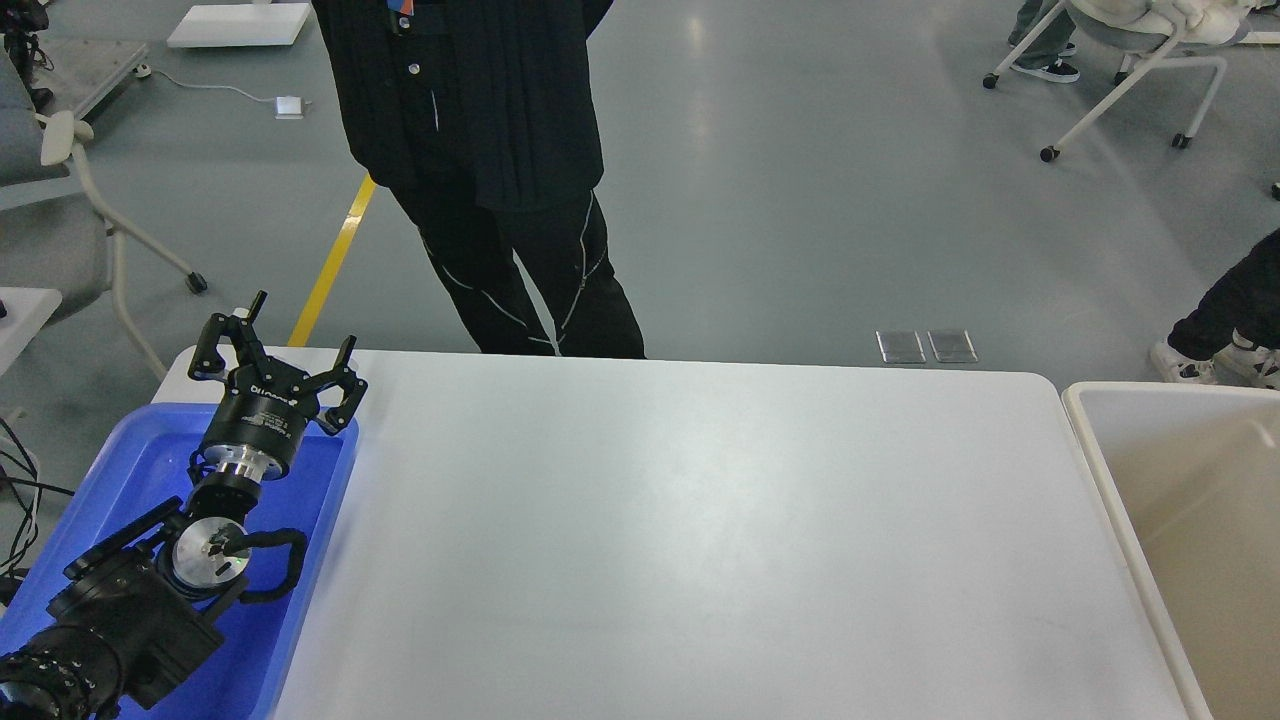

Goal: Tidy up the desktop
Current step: 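Lower the right gripper into the white bin and release the wrapper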

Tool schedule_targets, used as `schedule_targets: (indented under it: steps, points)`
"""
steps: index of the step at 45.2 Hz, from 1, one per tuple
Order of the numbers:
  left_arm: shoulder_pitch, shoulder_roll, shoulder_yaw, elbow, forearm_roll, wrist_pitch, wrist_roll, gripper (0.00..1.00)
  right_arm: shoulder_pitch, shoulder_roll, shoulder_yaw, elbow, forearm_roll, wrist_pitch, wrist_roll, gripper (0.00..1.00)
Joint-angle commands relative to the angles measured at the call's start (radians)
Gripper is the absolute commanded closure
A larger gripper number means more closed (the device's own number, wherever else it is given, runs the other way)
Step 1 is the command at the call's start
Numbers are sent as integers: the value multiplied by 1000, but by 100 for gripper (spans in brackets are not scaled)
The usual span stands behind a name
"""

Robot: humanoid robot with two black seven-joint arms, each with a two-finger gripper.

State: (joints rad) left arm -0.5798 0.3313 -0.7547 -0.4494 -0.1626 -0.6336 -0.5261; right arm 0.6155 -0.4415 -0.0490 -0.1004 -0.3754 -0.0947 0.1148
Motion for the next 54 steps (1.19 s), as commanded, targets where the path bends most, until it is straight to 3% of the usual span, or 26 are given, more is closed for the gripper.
schedule_targets:
  steps: [1,21,26,30,43,54]
  points:
    - [0,0,0,0,0,2,0,0,-30,73,1,-1,10,-77,-15,100]
    - [0,0,0,0,0,0,0,0,-79,148,-5,7,10,-82,-14,100]
    - [0,0,0,0,0,0,0,0,-100,185,-2,5,10,-92,-12,73]
    - [0,0,0,0,0,0,0,0,-100,188,-2,5,10,-115,-12,66]
    - [0,0,0,0,0,0,0,0,-89,172,-8,-4,10,-189,-10,20]
    - [0,0,0,0,0,0,0,0,-94,179,-5,-2,10,-223,-10,12]
